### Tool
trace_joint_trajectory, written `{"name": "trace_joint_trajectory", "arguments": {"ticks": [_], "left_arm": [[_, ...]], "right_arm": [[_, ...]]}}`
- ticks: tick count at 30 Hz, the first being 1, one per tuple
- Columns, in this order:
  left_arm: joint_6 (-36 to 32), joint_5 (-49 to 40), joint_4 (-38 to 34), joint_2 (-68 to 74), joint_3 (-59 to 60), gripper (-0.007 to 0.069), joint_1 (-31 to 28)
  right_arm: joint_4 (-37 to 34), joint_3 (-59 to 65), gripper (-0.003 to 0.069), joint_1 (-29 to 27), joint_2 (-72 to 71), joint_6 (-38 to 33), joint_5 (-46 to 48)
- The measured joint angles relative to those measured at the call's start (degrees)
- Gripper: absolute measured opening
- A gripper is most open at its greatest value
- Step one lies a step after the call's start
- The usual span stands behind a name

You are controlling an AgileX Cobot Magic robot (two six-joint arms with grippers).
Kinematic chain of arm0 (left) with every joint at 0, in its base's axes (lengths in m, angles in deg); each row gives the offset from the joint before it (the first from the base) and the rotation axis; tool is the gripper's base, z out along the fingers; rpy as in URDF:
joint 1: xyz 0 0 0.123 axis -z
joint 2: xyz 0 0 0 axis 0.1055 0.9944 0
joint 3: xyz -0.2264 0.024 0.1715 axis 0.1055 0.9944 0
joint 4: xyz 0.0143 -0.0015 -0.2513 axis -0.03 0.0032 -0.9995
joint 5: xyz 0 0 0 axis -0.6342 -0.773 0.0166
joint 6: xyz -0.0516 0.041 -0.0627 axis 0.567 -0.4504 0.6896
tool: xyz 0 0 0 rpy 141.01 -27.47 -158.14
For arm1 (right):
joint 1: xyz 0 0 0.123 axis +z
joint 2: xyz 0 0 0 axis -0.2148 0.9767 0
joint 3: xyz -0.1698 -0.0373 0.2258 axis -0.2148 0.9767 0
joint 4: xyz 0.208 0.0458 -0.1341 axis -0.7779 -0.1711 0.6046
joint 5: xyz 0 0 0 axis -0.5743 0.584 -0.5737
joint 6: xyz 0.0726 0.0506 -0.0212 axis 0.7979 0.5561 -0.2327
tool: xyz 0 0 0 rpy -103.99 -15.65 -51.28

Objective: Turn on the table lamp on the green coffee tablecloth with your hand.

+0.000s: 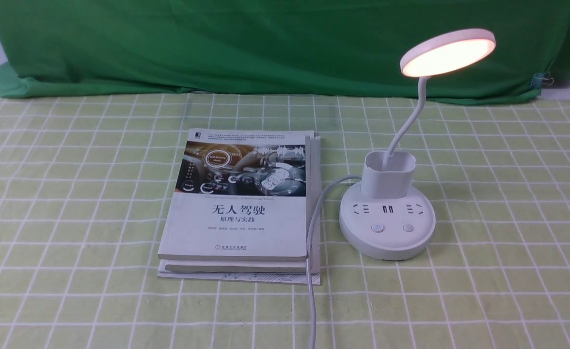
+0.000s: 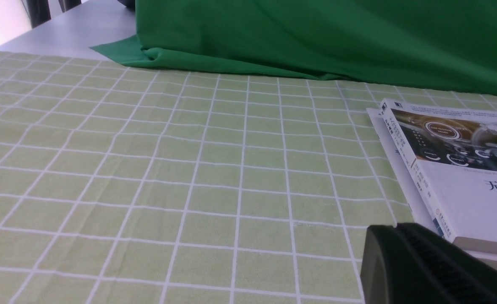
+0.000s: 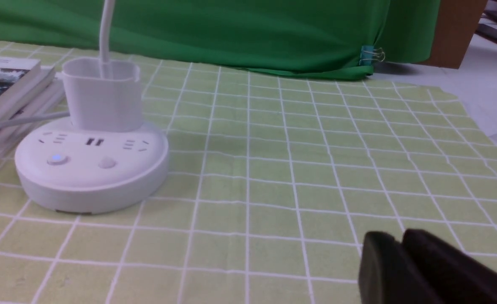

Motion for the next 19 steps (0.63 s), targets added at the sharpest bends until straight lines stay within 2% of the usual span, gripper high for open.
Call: {"name": "trace_joint_trajectory", "arguments": {"ticks": [19], "left_arm": [[0.0, 0.0, 0.0, 0.0, 0.0, 0.0003, 0.0]], "right_arm": [[0.0, 0.0, 0.0155, 0.0, 0.0, -0.1, 0.0]]}}
